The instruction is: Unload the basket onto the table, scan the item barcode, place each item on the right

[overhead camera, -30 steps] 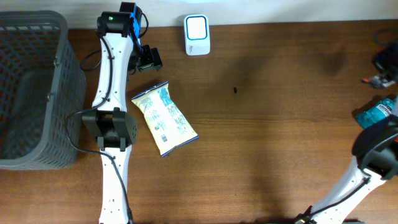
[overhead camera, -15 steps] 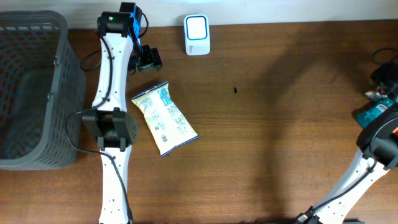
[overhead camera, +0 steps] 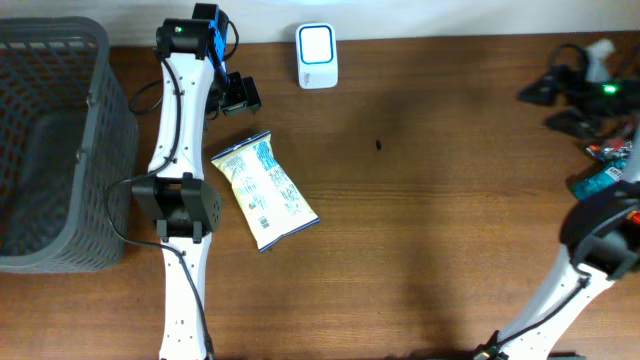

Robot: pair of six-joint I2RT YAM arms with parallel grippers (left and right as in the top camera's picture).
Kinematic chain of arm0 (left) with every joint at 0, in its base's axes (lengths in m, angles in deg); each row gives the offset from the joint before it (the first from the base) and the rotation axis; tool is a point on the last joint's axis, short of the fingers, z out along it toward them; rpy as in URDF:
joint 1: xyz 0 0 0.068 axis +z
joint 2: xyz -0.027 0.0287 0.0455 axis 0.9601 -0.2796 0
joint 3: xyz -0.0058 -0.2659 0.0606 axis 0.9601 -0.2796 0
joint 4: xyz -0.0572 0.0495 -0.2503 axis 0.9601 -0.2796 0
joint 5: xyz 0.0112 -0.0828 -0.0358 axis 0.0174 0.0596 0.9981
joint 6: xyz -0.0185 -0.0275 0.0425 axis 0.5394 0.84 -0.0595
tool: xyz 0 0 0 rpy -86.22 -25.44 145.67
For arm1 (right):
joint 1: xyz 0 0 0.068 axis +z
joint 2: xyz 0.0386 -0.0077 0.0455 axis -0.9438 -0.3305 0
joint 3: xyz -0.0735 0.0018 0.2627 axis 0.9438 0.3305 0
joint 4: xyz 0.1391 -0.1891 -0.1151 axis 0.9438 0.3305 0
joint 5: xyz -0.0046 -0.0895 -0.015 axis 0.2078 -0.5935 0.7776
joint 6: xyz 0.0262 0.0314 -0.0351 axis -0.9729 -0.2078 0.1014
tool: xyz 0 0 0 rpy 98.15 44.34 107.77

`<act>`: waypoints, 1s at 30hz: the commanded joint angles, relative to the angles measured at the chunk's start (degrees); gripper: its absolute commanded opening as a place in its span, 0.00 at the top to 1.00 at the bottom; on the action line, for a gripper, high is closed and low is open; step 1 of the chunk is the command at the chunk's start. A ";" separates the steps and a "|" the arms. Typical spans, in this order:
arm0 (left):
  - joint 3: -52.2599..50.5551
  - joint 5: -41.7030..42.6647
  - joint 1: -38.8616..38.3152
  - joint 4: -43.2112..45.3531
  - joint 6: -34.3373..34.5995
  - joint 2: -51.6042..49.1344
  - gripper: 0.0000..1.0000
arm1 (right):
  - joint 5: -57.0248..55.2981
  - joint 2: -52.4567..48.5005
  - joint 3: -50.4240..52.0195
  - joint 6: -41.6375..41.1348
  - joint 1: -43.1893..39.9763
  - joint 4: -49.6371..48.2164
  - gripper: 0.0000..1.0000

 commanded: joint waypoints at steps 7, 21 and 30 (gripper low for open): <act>0.79 -0.24 0.09 -0.04 0.48 0.46 0.01 | -10.16 -0.24 0.13 8.98 33.64 0.31 0.01; 0.79 -0.24 0.09 -0.07 0.48 0.46 0.01 | -13.42 -2.25 25.18 -4.94 62.36 -34.51 0.07; 0.79 -0.24 0.09 -0.07 0.48 0.46 0.01 | -19.37 -2.36 34.10 -8.72 63.01 -45.92 0.68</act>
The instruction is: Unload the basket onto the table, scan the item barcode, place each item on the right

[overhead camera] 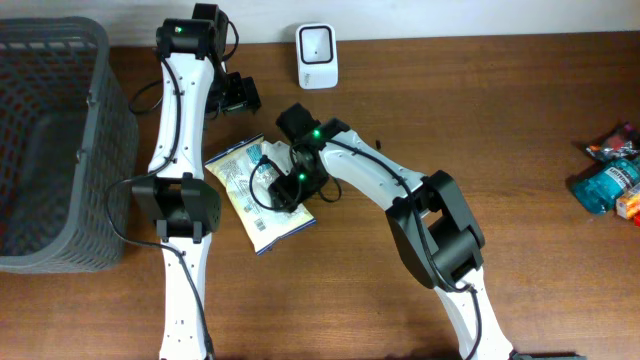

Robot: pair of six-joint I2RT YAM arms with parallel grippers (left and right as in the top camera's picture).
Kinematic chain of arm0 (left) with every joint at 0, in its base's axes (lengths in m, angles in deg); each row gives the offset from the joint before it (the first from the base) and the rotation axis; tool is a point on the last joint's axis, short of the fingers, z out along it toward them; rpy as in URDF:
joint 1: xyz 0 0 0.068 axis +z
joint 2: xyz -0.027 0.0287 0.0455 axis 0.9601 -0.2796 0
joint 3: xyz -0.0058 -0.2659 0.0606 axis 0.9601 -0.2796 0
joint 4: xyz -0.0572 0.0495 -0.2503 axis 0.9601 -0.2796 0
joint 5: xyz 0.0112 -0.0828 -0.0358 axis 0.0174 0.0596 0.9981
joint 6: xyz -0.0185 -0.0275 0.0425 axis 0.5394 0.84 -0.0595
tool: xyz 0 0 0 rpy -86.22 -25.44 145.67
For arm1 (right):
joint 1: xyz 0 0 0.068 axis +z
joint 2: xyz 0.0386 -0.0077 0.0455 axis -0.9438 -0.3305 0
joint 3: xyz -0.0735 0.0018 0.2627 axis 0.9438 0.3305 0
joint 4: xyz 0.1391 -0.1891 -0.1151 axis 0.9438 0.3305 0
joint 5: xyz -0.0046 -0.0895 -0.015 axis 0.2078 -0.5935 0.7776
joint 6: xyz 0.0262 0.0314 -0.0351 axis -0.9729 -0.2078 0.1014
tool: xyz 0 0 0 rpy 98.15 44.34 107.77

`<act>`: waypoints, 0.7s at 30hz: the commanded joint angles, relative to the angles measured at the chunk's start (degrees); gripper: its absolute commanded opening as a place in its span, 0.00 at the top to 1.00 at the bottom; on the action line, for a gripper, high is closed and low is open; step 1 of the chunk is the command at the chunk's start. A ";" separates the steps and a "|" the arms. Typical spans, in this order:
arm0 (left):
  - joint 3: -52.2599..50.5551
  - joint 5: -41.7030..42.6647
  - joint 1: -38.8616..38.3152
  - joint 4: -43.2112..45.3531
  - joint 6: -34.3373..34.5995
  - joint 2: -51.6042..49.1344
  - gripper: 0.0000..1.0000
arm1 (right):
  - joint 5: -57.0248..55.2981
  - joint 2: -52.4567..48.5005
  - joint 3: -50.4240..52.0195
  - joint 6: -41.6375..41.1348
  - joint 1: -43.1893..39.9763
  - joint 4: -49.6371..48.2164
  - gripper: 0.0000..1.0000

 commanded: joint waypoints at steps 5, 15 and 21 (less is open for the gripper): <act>0.79 -0.24 0.09 -0.09 0.48 0.44 0.01 | -10.38 1.14 -0.35 -6.05 -1.33 2.86 0.96; 0.79 -0.24 0.09 -0.09 0.48 0.44 0.01 | -45.72 4.15 -26.01 -16.33 -6.73 35.08 0.96; 0.79 -0.24 0.09 -0.07 0.48 0.44 0.01 | -62.90 3.48 -21.40 -28.55 -1.27 39.67 0.96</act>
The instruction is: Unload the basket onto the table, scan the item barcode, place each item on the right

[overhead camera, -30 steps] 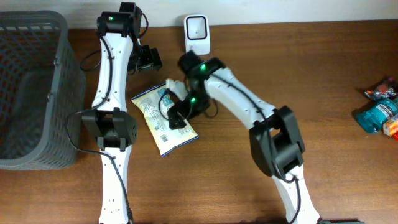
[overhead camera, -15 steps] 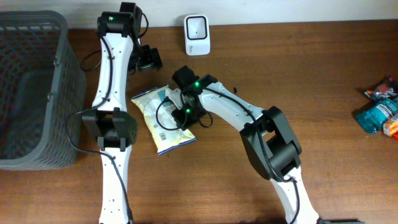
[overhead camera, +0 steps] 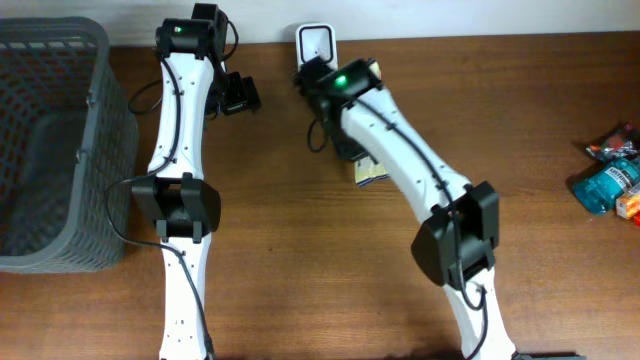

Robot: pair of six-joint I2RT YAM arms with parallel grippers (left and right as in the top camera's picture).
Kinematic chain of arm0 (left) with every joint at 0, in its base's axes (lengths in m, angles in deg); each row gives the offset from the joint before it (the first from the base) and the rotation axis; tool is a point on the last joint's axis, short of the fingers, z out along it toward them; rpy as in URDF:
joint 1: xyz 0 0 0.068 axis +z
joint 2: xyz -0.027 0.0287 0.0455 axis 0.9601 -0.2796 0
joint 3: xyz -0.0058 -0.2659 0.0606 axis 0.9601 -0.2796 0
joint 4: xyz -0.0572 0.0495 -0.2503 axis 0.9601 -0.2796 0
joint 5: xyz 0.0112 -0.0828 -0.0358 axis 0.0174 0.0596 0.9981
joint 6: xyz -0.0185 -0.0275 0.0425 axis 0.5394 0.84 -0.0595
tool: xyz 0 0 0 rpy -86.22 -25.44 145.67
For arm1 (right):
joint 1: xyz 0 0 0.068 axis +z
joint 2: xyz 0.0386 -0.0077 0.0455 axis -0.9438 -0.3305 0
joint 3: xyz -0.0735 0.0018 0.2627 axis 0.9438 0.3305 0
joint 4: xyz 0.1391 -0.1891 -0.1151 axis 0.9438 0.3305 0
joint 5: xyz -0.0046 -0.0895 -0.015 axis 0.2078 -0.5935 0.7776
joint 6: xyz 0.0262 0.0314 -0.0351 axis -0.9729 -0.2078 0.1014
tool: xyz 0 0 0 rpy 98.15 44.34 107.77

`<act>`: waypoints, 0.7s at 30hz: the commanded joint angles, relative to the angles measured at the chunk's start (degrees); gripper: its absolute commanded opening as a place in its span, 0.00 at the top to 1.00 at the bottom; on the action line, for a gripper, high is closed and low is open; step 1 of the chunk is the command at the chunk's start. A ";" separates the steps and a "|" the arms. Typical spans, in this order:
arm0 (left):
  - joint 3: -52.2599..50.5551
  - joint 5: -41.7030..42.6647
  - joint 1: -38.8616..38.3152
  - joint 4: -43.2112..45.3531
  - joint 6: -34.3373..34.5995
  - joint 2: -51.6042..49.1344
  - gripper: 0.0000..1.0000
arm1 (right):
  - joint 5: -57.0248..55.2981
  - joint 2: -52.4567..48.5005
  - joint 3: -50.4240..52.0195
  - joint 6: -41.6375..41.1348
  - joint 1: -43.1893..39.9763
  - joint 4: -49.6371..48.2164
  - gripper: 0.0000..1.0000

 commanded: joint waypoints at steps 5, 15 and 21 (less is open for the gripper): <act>0.76 -0.24 0.09 -0.07 0.48 0.44 0.01 | -9.90 1.07 14.10 -6.60 1.31 2.05 0.96; 0.76 -0.24 0.09 -0.07 0.48 0.44 0.01 | 4.07 0.94 14.88 -10.51 9.16 -2.69 0.92; 0.76 -0.24 0.09 -0.09 0.48 0.44 0.01 | -1.44 1.25 14.84 -14.69 11.04 -1.46 0.96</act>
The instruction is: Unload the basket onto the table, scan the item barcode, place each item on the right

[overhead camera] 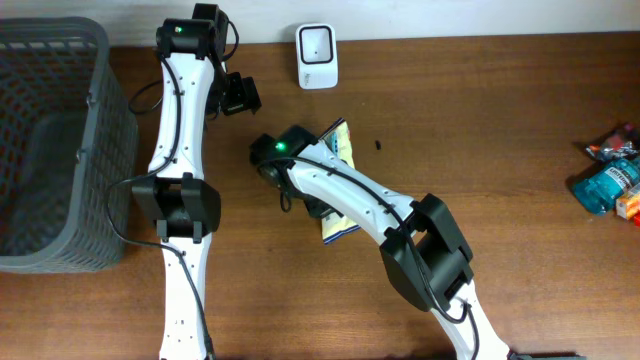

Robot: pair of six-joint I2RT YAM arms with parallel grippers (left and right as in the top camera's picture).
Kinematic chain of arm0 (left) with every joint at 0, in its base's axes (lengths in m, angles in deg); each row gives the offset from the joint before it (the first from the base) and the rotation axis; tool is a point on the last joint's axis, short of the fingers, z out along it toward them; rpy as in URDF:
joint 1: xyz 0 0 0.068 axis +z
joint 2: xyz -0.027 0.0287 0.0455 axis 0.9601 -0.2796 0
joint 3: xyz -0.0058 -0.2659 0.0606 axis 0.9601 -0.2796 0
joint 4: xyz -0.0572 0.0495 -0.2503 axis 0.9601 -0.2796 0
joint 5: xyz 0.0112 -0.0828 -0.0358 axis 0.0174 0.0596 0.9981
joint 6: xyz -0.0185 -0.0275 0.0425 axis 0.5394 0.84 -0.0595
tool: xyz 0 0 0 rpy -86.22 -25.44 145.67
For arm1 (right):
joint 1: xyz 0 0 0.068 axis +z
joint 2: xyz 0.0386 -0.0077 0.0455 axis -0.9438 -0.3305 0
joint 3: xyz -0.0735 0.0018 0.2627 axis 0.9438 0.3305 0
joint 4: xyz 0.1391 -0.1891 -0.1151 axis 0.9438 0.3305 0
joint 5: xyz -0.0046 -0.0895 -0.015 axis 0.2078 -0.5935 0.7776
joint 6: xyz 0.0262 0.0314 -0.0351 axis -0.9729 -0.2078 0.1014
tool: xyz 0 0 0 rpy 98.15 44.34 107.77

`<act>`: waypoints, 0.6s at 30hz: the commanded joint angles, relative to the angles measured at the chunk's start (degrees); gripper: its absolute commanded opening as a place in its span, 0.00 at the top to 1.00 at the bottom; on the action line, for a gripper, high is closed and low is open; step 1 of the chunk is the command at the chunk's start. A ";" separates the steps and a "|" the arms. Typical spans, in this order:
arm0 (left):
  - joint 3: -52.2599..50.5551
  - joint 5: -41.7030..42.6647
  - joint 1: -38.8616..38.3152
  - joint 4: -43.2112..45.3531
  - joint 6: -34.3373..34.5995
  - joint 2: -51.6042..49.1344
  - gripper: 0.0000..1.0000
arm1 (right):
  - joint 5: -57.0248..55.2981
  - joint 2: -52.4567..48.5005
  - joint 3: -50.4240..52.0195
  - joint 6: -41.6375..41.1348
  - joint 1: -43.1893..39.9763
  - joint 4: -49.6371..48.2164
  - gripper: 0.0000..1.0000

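Note:
The snack bag [341, 143], yellow-white with blue print, lies lengthwise under my right arm, its ends showing above and below the arm. The right gripper [312, 205] is shut on the bag near its middle, largely hidden by the arm's own links. The white barcode scanner [316, 43] stands at the table's far edge, a short way beyond the bag's upper end. My left gripper [240, 95] hangs near the far left of the table, apart from the bag, and its jaws are too small to read.
A grey mesh basket [50, 140] fills the left side. Several small snack packets [608, 172] lie at the right edge. A tiny dark speck [378, 145] sits on the wood right of the bag.
The right arm has drawn back from the scanner, its wrist now left of centre. The bag has come with it and now shows more, lying lower on the table side of the scanner.
The bag first lay flat beside the left arm, with the right arm away at the right edge. Then the right gripper was on the bag. After that the bag was held close under the scanner, and now it is held a little back from it.

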 commanded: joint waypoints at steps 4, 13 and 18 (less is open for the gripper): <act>0.76 -0.24 0.09 -0.07 0.48 0.44 0.01 | -2.19 2.80 -2.95 -2.67 -0.70 0.42 0.96; 0.76 2.14 0.09 0.55 0.52 0.44 0.01 | 3.52 3.45 -7.02 -2.01 -4.04 -1.70 0.96; 0.55 15.82 -1.31 -0.11 -7.06 -0.17 0.53 | 19.61 3.45 -7.02 5.42 -11.26 -5.40 0.96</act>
